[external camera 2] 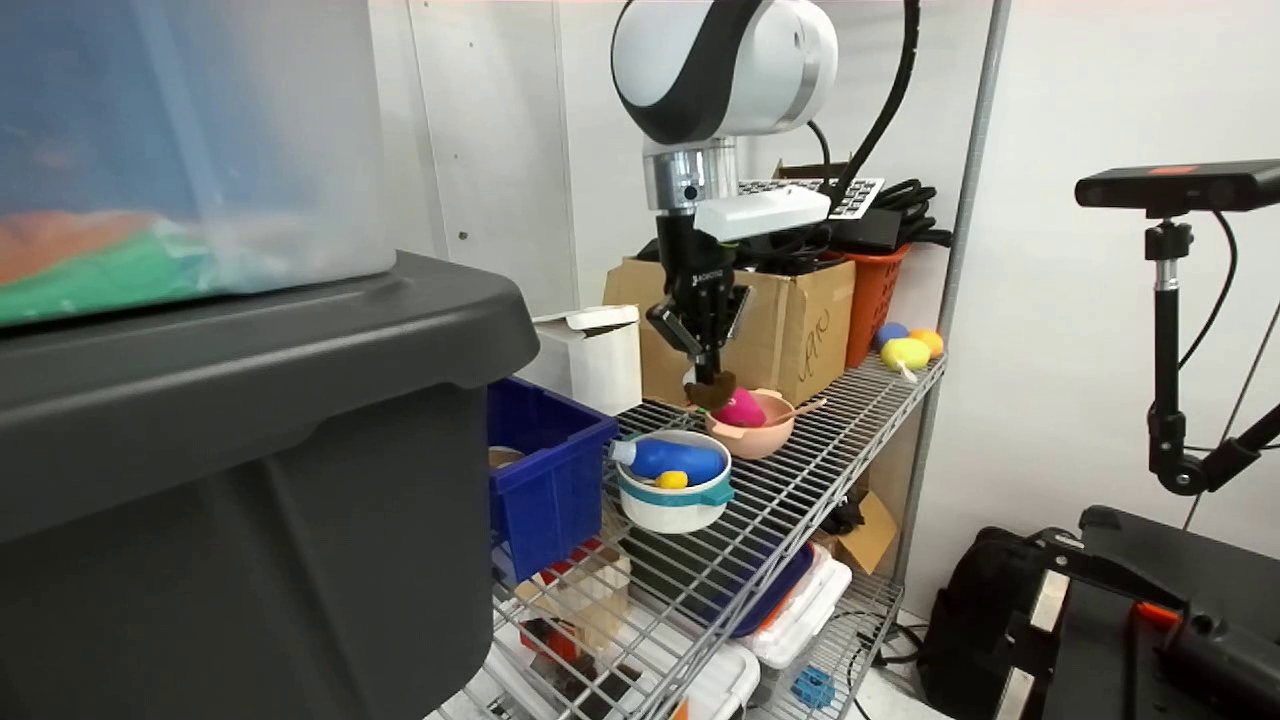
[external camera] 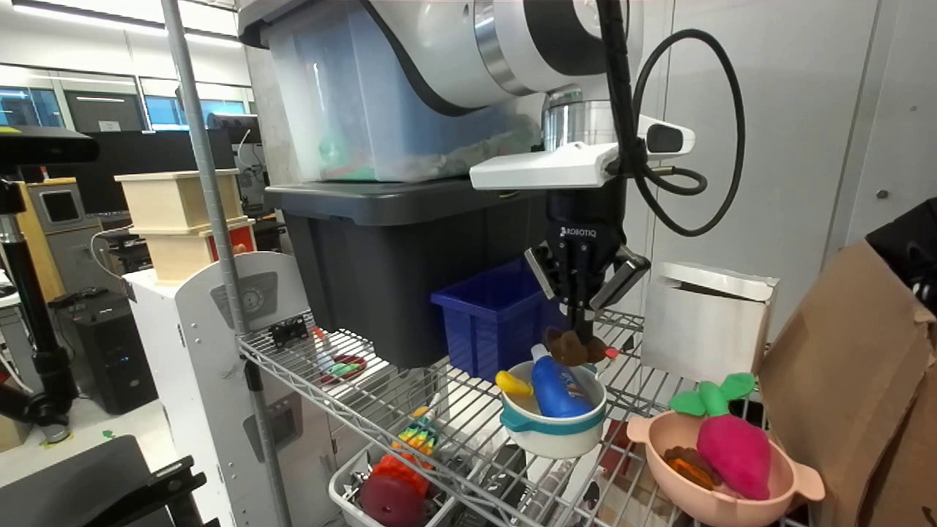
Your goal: Move the brown doll to the left bowl
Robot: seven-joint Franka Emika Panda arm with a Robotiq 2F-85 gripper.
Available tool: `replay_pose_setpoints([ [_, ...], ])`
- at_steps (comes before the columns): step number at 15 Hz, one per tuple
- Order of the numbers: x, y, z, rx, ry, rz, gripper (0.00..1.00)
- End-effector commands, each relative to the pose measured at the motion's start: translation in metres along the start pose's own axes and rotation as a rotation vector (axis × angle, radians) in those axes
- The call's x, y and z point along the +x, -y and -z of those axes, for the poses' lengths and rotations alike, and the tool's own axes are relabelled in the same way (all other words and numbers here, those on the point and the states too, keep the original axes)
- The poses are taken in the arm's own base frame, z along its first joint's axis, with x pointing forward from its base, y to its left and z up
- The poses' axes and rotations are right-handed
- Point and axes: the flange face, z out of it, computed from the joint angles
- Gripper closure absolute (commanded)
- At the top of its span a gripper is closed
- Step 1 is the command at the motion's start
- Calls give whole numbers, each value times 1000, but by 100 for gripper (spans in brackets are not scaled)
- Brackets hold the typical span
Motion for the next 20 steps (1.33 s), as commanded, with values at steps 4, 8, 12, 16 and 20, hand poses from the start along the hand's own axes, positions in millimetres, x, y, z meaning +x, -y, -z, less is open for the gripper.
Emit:
replay_pose_setpoints([
  [4, -6, 0, 7, 35, 19, 110, 98],
  [8, -6, 17, 7, 31, 18, 135, 98],
  [12, -6, 34, 9, 31, 7, 149, 98],
  [16, -6, 41, 10, 36, 3, 161, 98],
  [20, -3, 38, 9, 48, 18, 134, 61],
])
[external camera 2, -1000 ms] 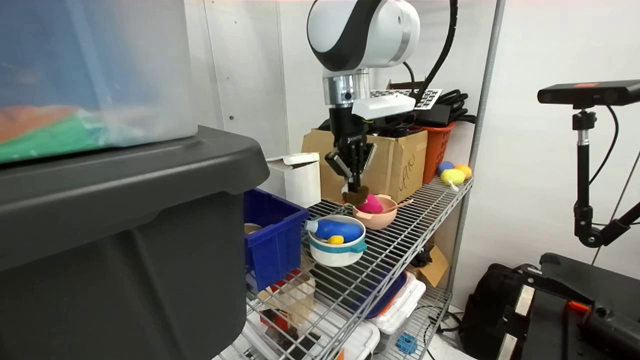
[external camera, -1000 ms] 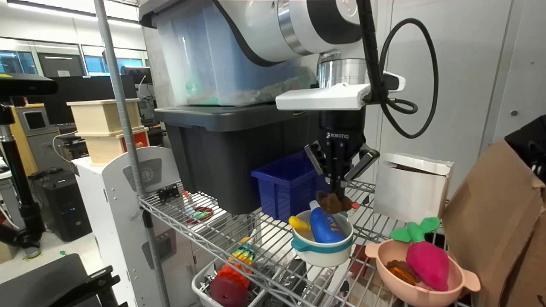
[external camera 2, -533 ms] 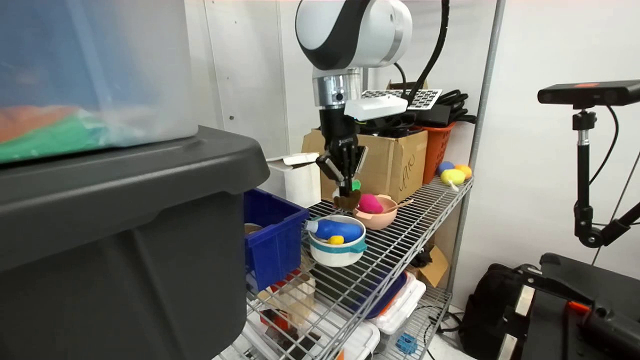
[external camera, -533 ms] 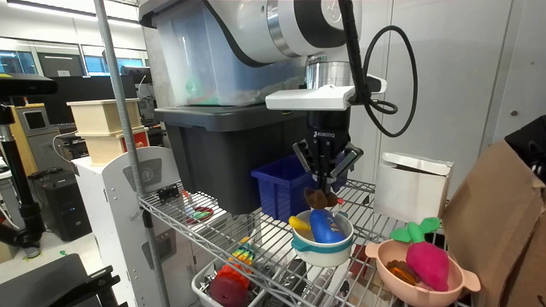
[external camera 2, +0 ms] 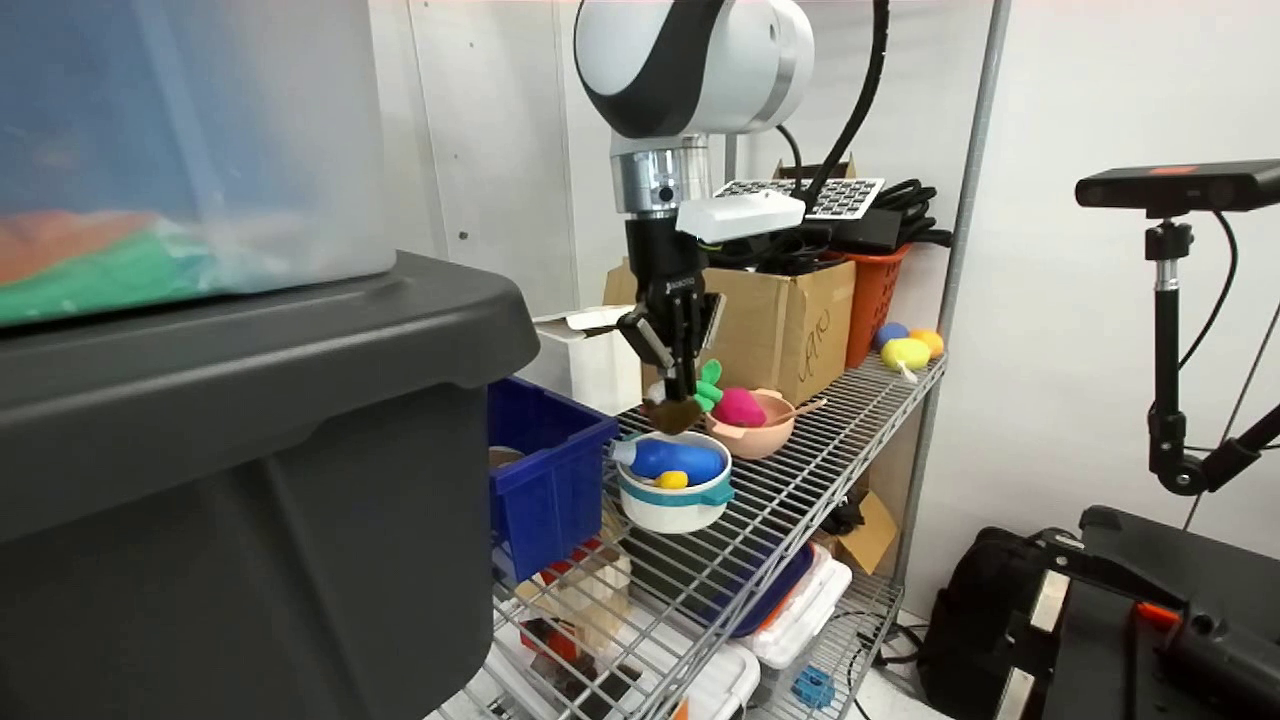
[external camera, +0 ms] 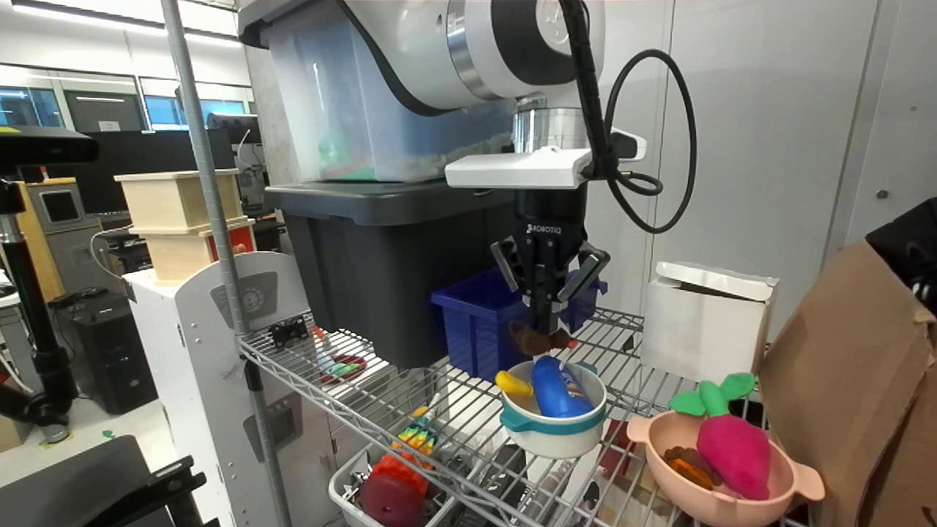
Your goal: Move the brown doll to the left bowl
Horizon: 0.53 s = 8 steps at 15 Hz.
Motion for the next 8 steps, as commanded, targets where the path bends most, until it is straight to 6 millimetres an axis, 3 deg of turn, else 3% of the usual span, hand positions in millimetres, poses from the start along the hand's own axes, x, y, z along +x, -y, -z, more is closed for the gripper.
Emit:
replay_pose_setpoints([
  [1, 0, -2, 8, 20, 8, -25, 53],
  [8, 0, -9, 12, 11, -3, -53, 2],
])
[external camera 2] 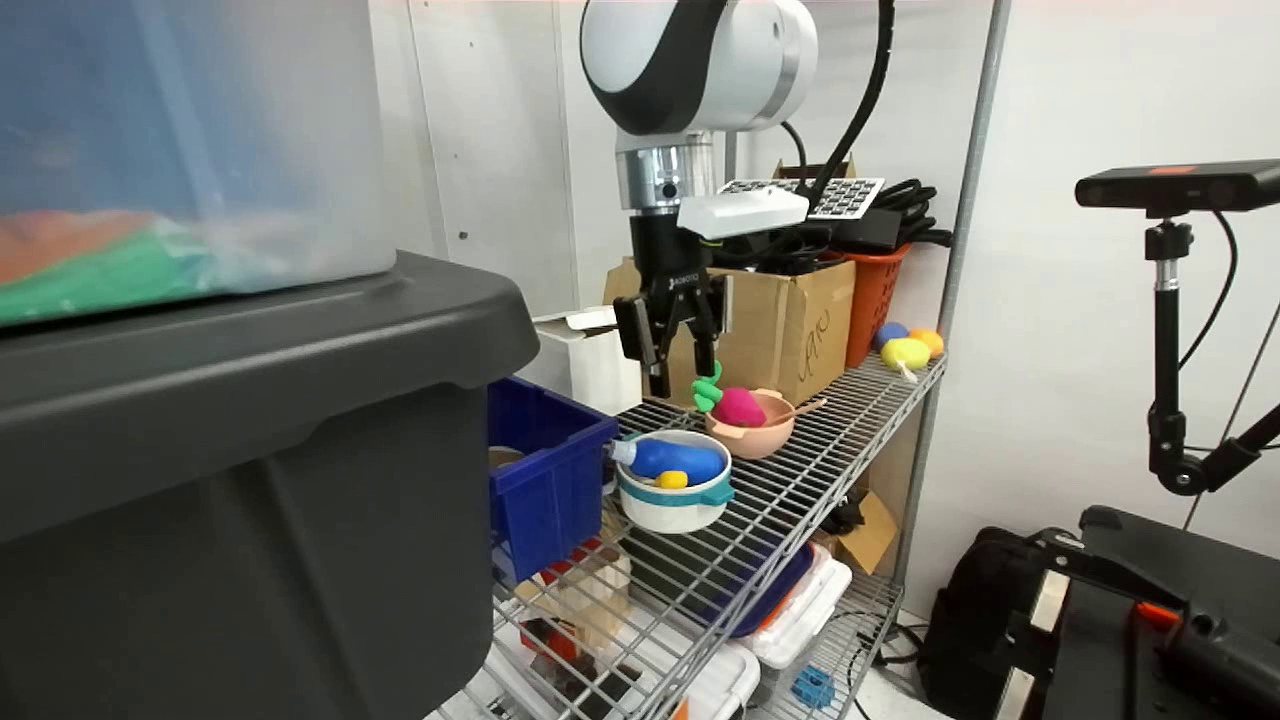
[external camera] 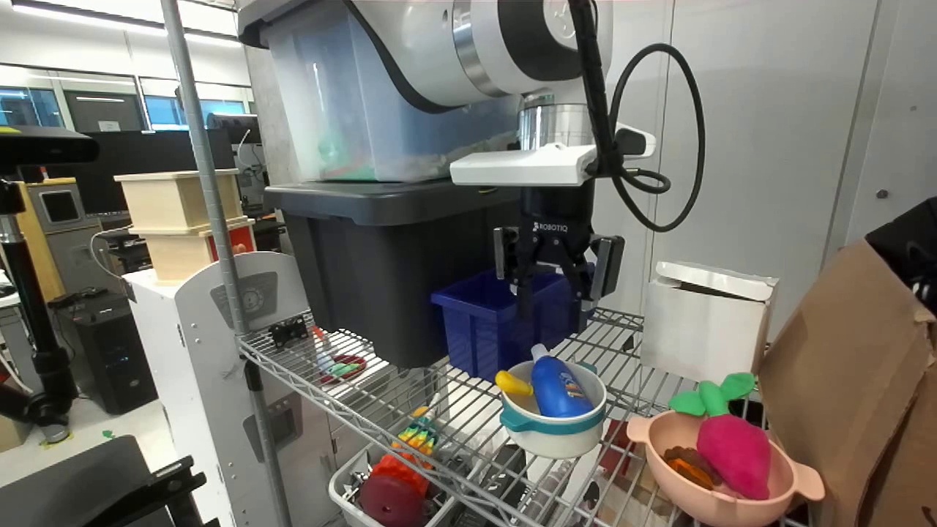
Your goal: Move the brown doll to the left bowl
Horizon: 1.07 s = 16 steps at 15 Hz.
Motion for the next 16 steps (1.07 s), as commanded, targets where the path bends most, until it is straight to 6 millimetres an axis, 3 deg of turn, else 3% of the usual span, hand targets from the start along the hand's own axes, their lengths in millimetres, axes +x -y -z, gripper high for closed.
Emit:
replay_pose_setpoints([
  [1, -2, -1, 10, 11, 0, -19, 0],
  [16, -12, -33, 7, 11, 11, -63, 0],
])
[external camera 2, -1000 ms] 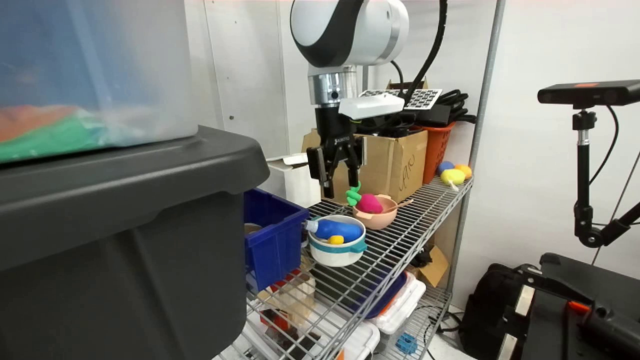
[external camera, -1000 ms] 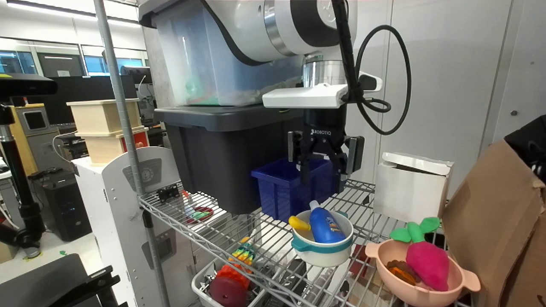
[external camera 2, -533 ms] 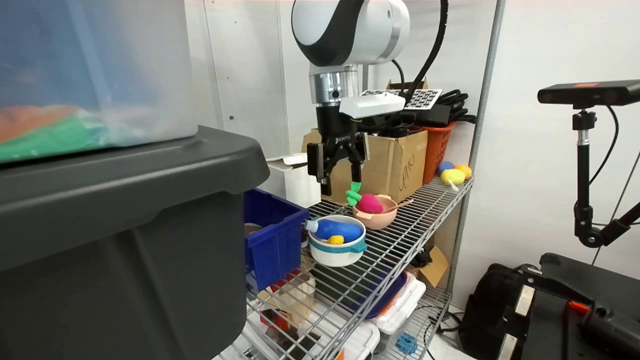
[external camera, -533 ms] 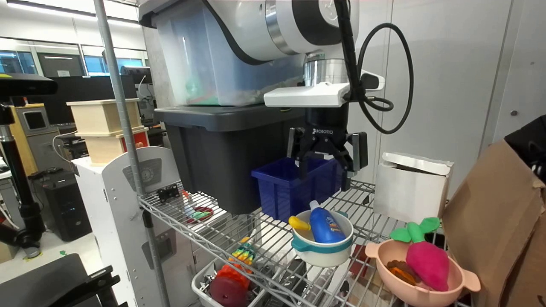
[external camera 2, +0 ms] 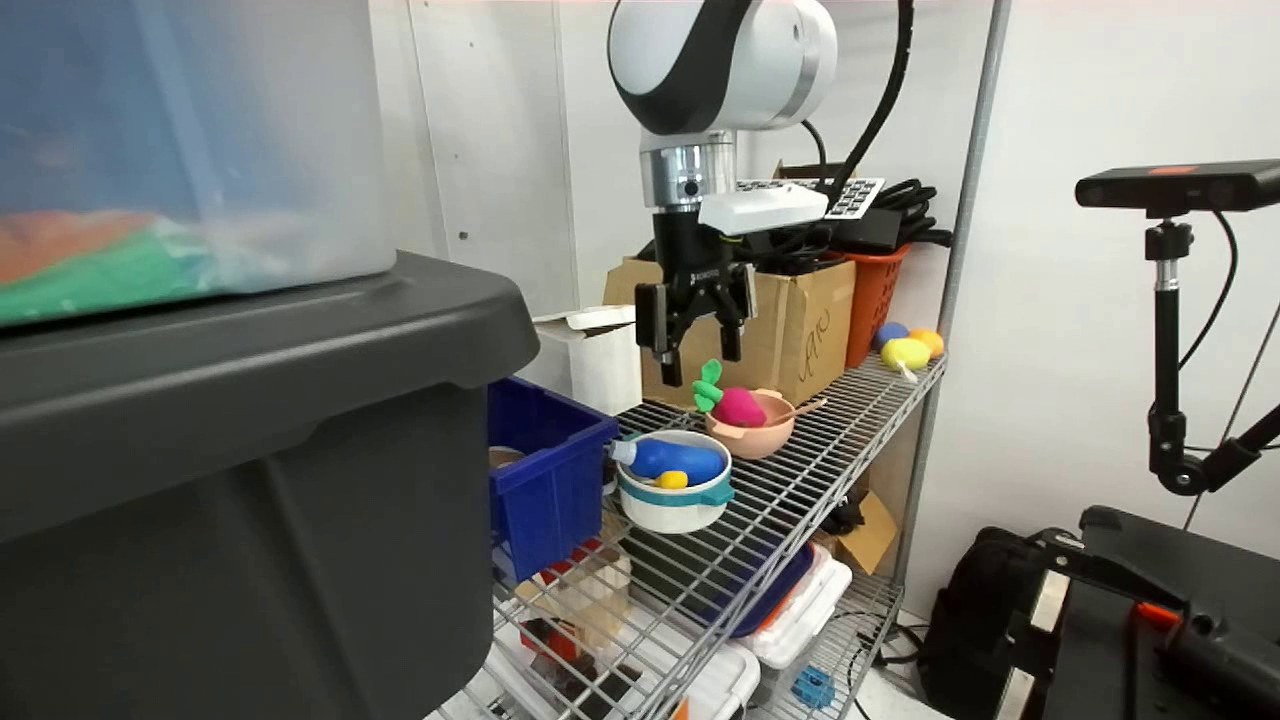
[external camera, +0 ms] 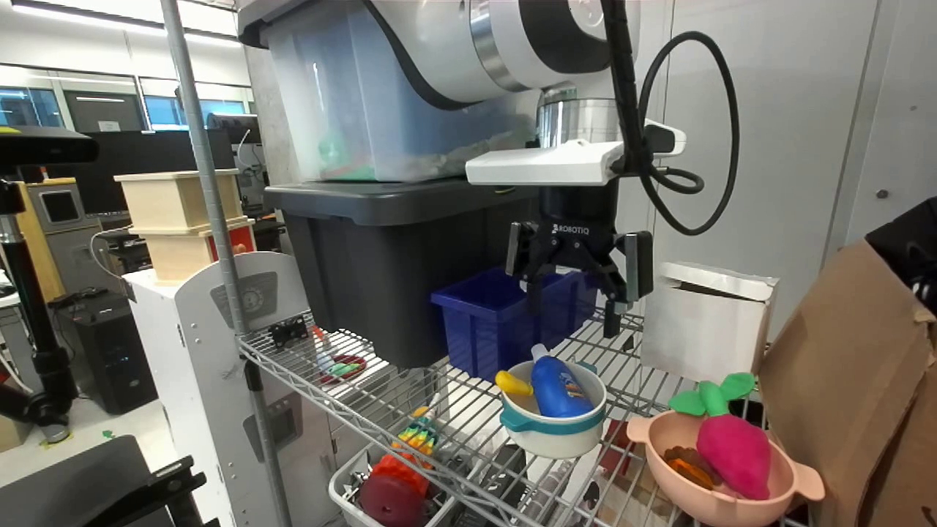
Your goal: Move the brown doll to the left bowl
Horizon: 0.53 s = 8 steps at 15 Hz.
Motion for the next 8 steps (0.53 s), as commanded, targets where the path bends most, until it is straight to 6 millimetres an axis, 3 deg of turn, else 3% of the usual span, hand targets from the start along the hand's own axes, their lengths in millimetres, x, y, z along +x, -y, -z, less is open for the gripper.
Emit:
replay_pose_setpoints([
  [1, -7, -11, 6, 12, 9, -25, 0],
  [8, -16, -48, 2, -19, 47, -145, 0],
])
